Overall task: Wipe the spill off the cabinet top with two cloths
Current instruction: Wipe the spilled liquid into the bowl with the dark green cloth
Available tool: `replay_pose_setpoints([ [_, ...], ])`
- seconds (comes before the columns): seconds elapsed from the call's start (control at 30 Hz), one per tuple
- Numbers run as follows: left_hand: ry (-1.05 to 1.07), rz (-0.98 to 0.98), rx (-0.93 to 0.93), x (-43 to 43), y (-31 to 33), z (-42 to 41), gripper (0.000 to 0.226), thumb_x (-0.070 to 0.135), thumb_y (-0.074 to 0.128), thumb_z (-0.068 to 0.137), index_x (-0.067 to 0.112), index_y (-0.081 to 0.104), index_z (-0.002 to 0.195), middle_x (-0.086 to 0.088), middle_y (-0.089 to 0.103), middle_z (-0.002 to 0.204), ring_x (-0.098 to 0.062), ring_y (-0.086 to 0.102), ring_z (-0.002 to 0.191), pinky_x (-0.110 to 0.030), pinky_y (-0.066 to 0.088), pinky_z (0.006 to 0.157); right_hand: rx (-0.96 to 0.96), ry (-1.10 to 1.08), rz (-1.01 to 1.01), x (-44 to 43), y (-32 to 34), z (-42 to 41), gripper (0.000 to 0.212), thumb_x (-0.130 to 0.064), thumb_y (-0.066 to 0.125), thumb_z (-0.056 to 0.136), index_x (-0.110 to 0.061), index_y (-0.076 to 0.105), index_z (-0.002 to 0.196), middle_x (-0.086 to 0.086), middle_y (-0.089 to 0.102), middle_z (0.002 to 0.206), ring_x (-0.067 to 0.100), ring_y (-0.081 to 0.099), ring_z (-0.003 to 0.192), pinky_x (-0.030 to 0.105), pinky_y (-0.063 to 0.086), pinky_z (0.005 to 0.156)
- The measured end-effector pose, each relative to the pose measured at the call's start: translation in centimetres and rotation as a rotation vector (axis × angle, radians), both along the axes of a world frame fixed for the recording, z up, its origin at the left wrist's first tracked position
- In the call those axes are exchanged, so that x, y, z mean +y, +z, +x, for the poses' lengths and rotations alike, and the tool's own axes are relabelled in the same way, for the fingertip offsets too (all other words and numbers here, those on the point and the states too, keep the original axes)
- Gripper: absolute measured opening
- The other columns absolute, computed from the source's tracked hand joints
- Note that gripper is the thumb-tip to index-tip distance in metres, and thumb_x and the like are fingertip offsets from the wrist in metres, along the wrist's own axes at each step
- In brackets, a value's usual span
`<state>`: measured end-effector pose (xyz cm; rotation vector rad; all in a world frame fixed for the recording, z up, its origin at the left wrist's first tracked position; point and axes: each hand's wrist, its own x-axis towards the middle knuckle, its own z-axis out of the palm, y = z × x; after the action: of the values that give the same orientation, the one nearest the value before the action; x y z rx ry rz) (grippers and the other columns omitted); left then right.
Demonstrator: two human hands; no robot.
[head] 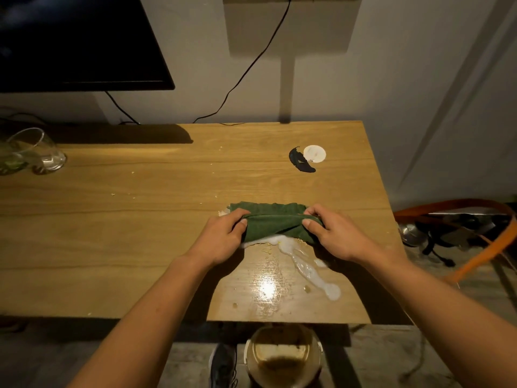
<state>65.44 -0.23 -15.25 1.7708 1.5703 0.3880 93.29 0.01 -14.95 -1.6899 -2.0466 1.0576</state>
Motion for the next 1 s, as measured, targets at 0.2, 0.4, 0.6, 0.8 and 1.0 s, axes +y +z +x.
replay_pose_setpoints([
  [0.2,-0.024,-0.027,-0.003,-2.3,1.0,0.5,0.030,0.026,0.045,0.103,0.024,0.057,0.131,-0.007,0.066,0.121,-0.020,0.058,0.110,-0.027,0.045,0.090,0.014,-0.005,-0.034,-2.6,0.3,0.4,0.006,-0.038,0.051,0.101,-0.034,0.055,0.098,-0.008,0.067,0.083,0.004,0.059,0.073,0.020,0.038,0.058],
  [0.4,-0.017,-0.082,-0.036,-3.3,1.7,0.9,0.030,0.024,0.046,0.103,0.023,0.059,0.130,-0.004,0.065,0.121,-0.016,0.057,0.110,-0.026,0.045,0.090,0.009,-0.012,-0.093,-3.6,1.3,0.4,0.008,-0.037,0.053,0.101,-0.031,0.057,0.096,-0.006,0.064,0.082,0.010,0.057,0.073,0.029,0.040,0.060],
  [0.6,0.052,-0.240,-0.172,-0.1,3.9,0.8,0.024,0.020,0.045,0.103,0.028,0.066,0.112,-0.001,0.068,0.108,-0.020,0.062,0.103,-0.038,0.050,0.086,-0.030,-0.013,-0.196,-0.1,3.9,-0.1,0.015,-0.036,0.056,0.100,-0.024,0.062,0.092,-0.006,0.064,0.076,0.008,0.056,0.065,0.027,0.037,0.057],
  [0.8,0.143,-0.238,-0.363,5.5,6.6,-1.3,0.027,0.014,0.044,0.103,0.027,0.068,0.108,-0.002,0.070,0.105,-0.016,0.065,0.098,-0.026,0.053,0.074,0.005,-0.031,-0.135,6.4,7.5,-2.3,0.014,-0.033,0.060,0.098,-0.020,0.063,0.097,0.006,0.067,0.090,0.021,0.060,0.079,0.037,0.046,0.070],
  [1.0,0.122,-0.166,-0.329,9.3,9.1,-3.8,0.025,0.016,0.043,0.104,0.019,0.066,0.113,-0.004,0.069,0.105,-0.017,0.064,0.095,-0.029,0.054,0.075,-0.037,0.002,-0.078,10.8,10.1,-5.1,0.015,-0.033,0.057,0.099,-0.020,0.063,0.096,0.009,0.069,0.092,0.028,0.065,0.089,0.045,0.051,0.078],
])
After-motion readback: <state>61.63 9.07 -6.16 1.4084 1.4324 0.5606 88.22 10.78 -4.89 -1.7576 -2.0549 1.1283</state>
